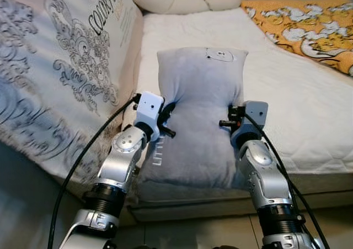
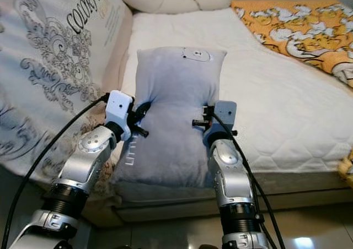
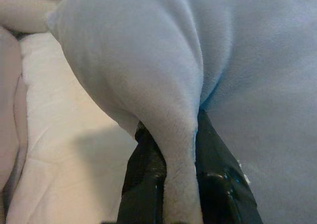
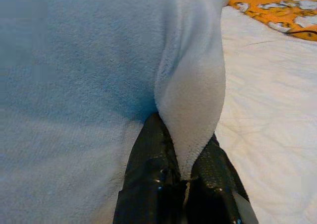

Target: Clean up the room

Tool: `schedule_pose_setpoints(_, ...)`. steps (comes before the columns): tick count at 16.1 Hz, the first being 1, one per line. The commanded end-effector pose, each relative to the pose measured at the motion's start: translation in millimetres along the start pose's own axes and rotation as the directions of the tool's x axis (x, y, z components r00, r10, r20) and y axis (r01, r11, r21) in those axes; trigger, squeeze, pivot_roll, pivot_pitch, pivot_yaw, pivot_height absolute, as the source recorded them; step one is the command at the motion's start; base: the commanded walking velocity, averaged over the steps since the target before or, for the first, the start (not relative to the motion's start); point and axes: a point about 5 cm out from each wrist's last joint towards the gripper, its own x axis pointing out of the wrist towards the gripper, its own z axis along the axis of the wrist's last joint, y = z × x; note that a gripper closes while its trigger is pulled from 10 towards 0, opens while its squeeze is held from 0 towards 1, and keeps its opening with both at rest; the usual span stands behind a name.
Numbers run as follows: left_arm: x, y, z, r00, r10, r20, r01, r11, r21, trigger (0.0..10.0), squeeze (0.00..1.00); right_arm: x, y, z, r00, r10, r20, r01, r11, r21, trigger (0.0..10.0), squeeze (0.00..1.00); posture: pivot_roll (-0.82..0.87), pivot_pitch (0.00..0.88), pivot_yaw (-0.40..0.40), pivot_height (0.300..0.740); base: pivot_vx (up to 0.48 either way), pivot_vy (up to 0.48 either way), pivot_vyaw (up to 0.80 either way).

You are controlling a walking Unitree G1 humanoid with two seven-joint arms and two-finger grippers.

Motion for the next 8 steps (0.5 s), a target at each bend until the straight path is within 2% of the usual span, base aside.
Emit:
schedule_pose_setpoints(1, -1.4, 7.3, 7.4, 0.999, 0.019, 0.032, -0.02, 1.0, 0.021, 10.0, 0.0, 2.1, 7.1, 2.5, 1.0, 0.03, 0.0, -0.03, 0.999, -0.03, 10.0, 0.0, -0.03, 0.0, 0.034, 0.74, 0.277, 0.0, 0.8)
schedule_pose_setpoints(2, -2.3, 8.5, 7.0, 0.999, 0.022, 0.029, -0.022, 0.999, 0.023, 10.0, 0.0, 2.2, 10.5, 1.1, 0.999, 0.053, -0.008, -0.053, 0.998, -0.028, 10.0, 0.0, -0.03, 0.0, 0.034, 0.74, 0.281, 0.0, 0.8)
schedule_pose_setpoints(4, -3.5, 10.4, 6.6, 0.999, 0.024, 0.026, -0.025, 0.999, 0.028, 10.0, 0.0, 1.7, 12.1, -2.8, 0.998, 0.06, -0.027, -0.059, 0.998, 0.015, 10.0, 0.0, -0.02, 0.0, 0.036, 0.74, 0.279, 0.0, 0.0)
schedule_pose_setpoints(8, -1.4, 9.2, 6.0, 1.0, 0.0, 0.018, -0.001, 0.999, 0.048, 10.0, 0.0, 1.6, 7.0, -4.2, 0.999, 0.031, -0.035, -0.03, 0.999, 0.009, 10.0, 0.0, -0.03, 0.0, 0.047, 0.74, 0.279, 0.0, 0.0)
